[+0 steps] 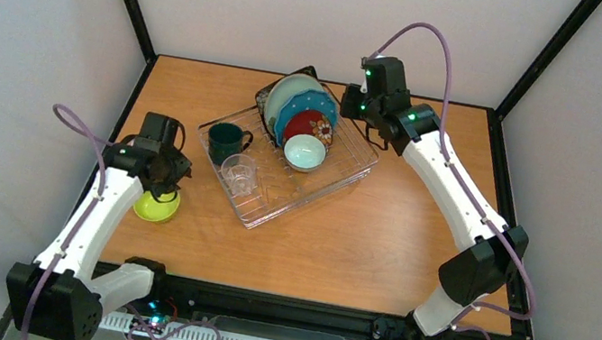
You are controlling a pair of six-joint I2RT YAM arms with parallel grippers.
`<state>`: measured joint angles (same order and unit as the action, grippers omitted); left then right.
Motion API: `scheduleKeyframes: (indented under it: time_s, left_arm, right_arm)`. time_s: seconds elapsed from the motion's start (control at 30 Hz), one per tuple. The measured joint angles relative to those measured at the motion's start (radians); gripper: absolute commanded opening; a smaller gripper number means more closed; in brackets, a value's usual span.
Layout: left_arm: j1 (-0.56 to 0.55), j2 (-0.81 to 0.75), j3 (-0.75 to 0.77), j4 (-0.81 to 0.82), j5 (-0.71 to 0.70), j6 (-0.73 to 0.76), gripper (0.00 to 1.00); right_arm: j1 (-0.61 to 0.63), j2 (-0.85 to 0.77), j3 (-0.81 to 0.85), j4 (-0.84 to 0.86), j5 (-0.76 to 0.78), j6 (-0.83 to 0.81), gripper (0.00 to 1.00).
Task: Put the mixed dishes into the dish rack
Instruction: Grab the bowl from the corner of the board.
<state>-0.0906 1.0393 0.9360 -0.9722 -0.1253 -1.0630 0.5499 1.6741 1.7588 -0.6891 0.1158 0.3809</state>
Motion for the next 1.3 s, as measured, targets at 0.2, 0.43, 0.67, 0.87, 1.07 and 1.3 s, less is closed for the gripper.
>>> scheduleKeyframes:
  time_s: [0.2,0.43,0.67,0.87,1.07,1.3]
  left_arm:
    - [0.024,0.008,-0.020,0.014,0.014,-0.003,0.73]
    - [0.027,0.062,-0.039,0.019,-0.010,0.017,0.73]
    - [0.038,0.149,-0.040,0.022,-0.061,0.093,0.73]
    - [0.079,0.181,-0.040,0.038,-0.074,0.157,0.73]
    - [0.079,0.227,-0.040,0.063,-0.077,0.203,0.73]
    - [0.085,0.292,-0.040,0.099,-0.071,0.235,0.73]
  right_arm:
    - [-0.019,-0.003,-0.018,0.012,-0.004,-0.006,0.64]
    - [-0.061,-0.026,-0.056,0.040,-0.027,-0.009,0.64]
    - [-0.106,-0.036,-0.106,0.071,-0.063,-0.008,0.64]
    - [-0.130,-0.036,-0.118,0.096,-0.088,-0.007,0.64]
    - [-0.137,-0.035,-0.118,0.111,-0.102,-0.006,0.64]
    - [-0.147,-0.035,-0.126,0.122,-0.106,-0.006,0.64]
